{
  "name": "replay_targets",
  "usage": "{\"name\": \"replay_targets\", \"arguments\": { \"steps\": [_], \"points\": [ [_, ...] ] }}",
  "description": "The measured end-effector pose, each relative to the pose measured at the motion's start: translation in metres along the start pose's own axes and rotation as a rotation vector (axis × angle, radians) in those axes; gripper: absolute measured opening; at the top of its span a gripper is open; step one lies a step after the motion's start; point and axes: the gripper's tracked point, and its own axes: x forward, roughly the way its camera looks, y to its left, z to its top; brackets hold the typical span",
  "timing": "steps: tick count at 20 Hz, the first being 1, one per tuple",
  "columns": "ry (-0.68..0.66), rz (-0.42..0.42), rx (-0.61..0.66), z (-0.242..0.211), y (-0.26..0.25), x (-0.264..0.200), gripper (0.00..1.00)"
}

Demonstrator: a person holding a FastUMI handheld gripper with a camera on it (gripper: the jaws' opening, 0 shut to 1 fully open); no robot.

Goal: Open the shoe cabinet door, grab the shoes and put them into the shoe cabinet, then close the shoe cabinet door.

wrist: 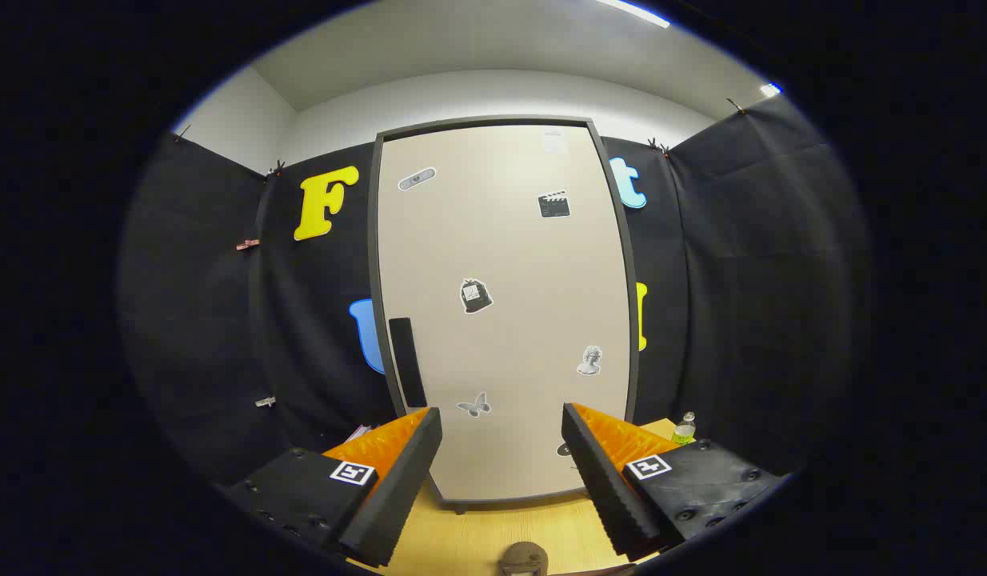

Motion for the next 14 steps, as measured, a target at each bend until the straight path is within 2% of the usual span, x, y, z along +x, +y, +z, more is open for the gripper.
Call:
{"name": "replay_targets", "arguments": {
  "steps": [14],
  "points": [
    [-0.017,-0.007,-0.047,0.008,0.008,0.012,0.98]
  ]
}}
